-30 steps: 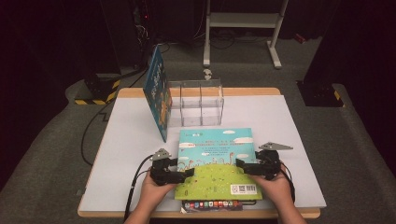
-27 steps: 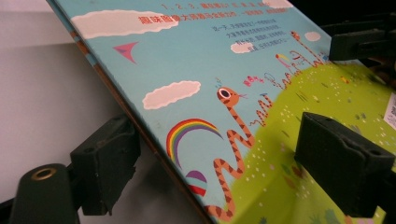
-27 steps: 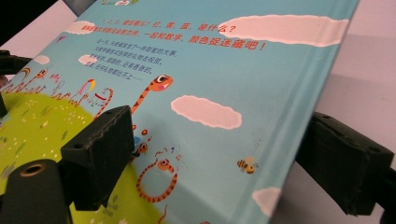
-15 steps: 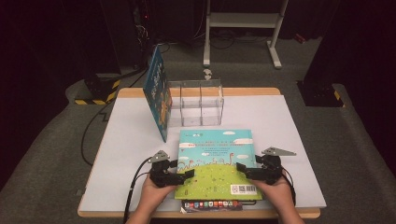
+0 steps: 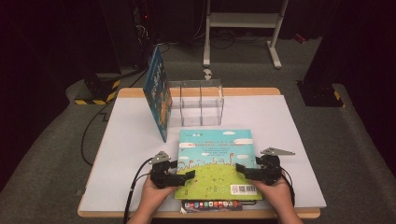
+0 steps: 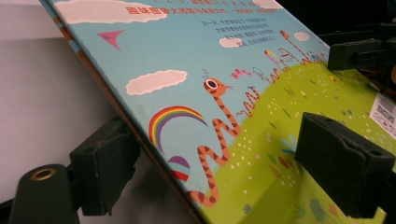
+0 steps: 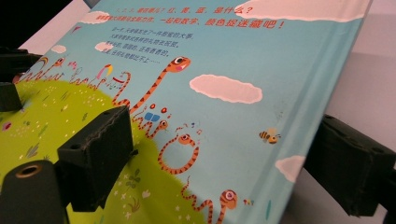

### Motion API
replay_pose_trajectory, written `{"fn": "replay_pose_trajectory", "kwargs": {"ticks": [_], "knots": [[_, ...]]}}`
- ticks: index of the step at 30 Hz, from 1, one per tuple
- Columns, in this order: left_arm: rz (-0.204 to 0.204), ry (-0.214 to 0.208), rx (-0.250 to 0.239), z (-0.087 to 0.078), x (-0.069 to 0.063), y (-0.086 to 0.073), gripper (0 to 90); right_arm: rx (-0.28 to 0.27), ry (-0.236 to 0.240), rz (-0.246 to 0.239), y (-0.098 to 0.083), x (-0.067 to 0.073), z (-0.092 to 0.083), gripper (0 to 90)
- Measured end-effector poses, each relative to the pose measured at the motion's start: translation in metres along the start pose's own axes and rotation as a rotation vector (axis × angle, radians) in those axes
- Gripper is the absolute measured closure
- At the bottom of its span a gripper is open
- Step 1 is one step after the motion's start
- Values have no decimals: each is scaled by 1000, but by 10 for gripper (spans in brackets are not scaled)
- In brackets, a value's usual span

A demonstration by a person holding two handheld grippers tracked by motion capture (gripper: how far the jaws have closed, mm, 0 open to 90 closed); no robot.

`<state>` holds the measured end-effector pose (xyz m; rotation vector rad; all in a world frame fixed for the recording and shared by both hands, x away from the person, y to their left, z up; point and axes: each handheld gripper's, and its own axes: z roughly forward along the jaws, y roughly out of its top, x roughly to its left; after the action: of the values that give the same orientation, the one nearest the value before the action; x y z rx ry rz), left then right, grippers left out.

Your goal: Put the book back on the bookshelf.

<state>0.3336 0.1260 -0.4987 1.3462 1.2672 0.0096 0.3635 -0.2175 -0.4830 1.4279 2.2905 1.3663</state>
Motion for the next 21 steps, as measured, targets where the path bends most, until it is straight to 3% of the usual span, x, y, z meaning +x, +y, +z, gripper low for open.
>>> {"fn": "replay_pose_trajectory", "kwargs": {"ticks": [8,21], "knots": [[13,6,-8,-2,-4,0,150,-7,-17,-14,0,3,-5,129],[61,12,-81,-11,-15,4,226,-64,-61,-67,6,16,-20,173]]}}
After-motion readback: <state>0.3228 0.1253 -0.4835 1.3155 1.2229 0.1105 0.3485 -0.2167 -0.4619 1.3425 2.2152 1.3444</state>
